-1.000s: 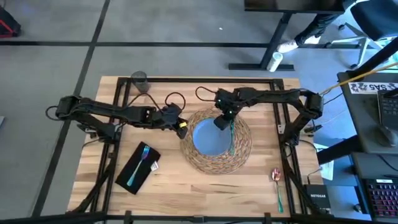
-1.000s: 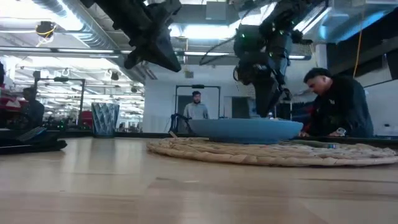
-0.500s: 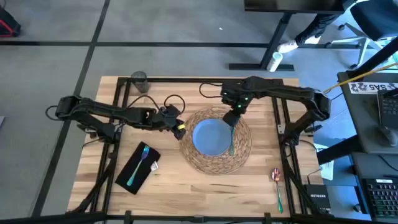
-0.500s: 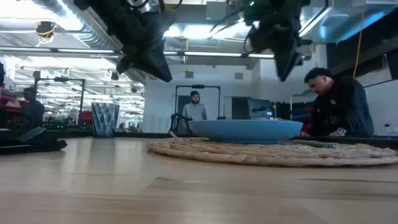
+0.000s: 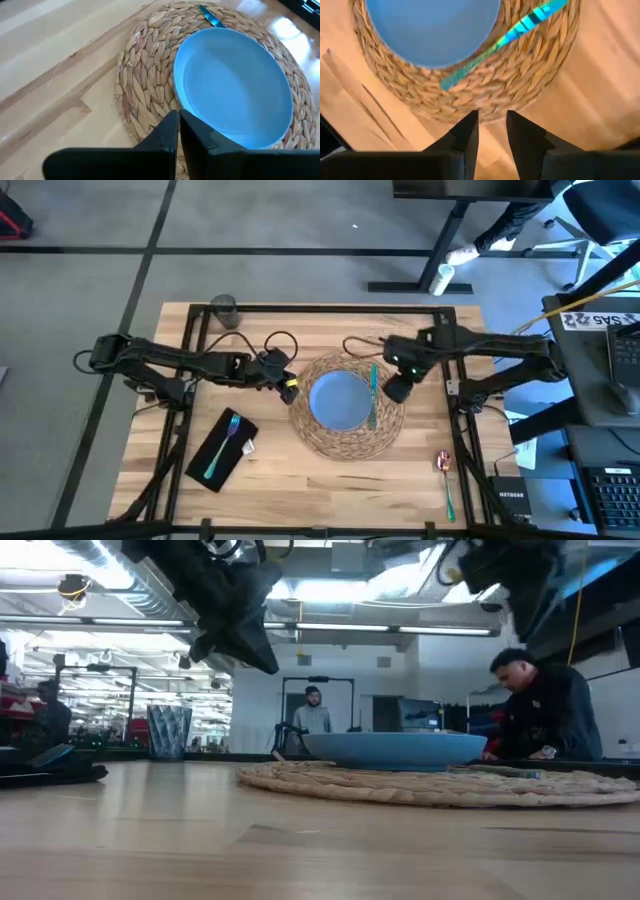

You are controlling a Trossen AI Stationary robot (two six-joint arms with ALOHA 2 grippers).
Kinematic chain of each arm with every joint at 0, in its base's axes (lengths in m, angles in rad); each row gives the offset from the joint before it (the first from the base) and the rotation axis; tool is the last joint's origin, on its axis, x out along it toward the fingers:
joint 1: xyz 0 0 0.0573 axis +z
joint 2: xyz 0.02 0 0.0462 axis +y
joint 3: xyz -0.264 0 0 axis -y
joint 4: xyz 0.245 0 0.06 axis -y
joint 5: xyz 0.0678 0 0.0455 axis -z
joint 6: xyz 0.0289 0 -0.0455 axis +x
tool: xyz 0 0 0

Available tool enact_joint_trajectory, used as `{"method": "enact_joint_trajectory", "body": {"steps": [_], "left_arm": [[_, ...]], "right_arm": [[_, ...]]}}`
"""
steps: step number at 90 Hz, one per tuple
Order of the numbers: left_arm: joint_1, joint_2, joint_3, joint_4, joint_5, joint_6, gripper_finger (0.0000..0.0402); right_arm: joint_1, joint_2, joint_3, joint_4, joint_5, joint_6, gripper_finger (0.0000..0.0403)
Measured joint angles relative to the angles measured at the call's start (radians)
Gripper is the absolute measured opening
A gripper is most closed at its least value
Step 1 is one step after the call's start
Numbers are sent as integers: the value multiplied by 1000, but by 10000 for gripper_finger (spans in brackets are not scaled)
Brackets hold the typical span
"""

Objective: Set table place
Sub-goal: Put the blue spoon beside the blue knife

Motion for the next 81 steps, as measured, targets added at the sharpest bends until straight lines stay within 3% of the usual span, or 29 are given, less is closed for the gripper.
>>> {"method": "enact_joint_trajectory", "body": {"steps": [32, 81], "left_arm": [[0, 0, 0, 7, 50, -23, 0], [0, 0, 0, 47, 102, -26, 0]], "right_arm": [[353, -136, -172, 67, 50, 534, 88], [827, -133, -300, 183, 97, 1279, 88]]}}
